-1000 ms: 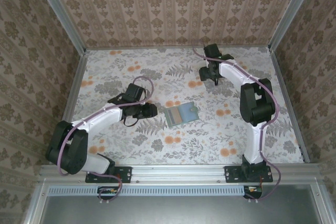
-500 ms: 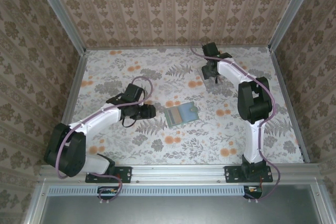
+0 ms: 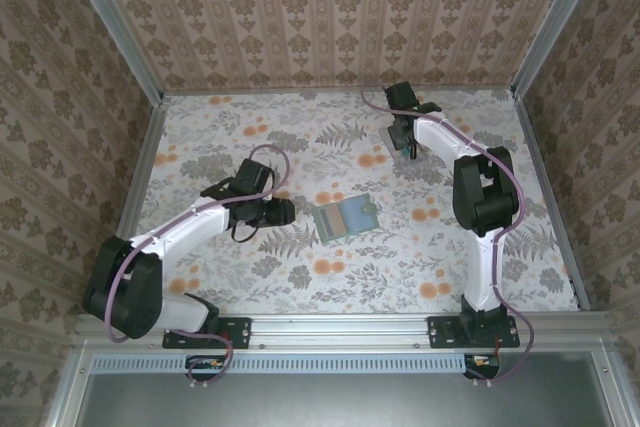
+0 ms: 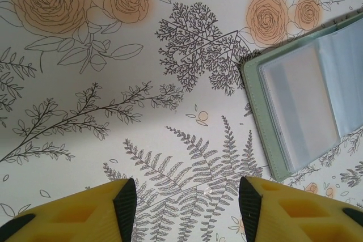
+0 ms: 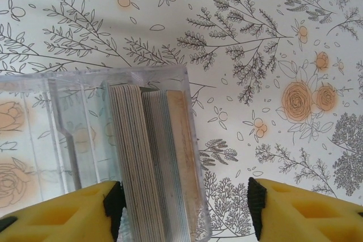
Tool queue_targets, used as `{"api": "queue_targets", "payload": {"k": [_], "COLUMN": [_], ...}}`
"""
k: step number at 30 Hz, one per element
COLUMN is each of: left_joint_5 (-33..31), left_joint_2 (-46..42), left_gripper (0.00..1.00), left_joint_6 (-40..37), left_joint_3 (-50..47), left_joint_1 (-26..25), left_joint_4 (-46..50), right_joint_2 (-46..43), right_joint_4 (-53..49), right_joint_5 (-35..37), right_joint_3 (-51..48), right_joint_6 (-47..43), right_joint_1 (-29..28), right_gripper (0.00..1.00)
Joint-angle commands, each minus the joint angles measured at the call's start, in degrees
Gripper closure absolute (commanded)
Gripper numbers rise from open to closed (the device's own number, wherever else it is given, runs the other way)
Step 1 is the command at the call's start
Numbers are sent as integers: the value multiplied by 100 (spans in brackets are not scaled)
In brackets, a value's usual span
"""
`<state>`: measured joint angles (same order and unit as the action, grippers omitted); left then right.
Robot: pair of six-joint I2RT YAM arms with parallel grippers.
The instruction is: Put the credit cards into the card holder
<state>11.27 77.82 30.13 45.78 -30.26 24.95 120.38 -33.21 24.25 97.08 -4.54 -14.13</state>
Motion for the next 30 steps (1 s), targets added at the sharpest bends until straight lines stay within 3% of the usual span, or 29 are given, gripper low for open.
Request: {"api": "queue_targets", "payload": {"k": [1, 20, 30], "left_joint_5": [-3, 143, -93], "left_joint_2": [-20, 352, 459], "left_gripper": [47, 49, 50], "left_joint_6": [-130, -109, -173], "left_joint_3": [99, 277, 350], "left_joint_1": [29, 25, -70], "left_joint_4": [160, -31, 37], "right_joint_2": [-234, -331, -230], "right_joint_4": [130, 273, -95], "right_joint_5": [241, 329, 245], "right_joint_3": [-131, -240, -33], "right_joint_6": [-157, -352, -314], "right_joint_1": [5, 14, -2], "right_gripper": [42, 60, 80]}}
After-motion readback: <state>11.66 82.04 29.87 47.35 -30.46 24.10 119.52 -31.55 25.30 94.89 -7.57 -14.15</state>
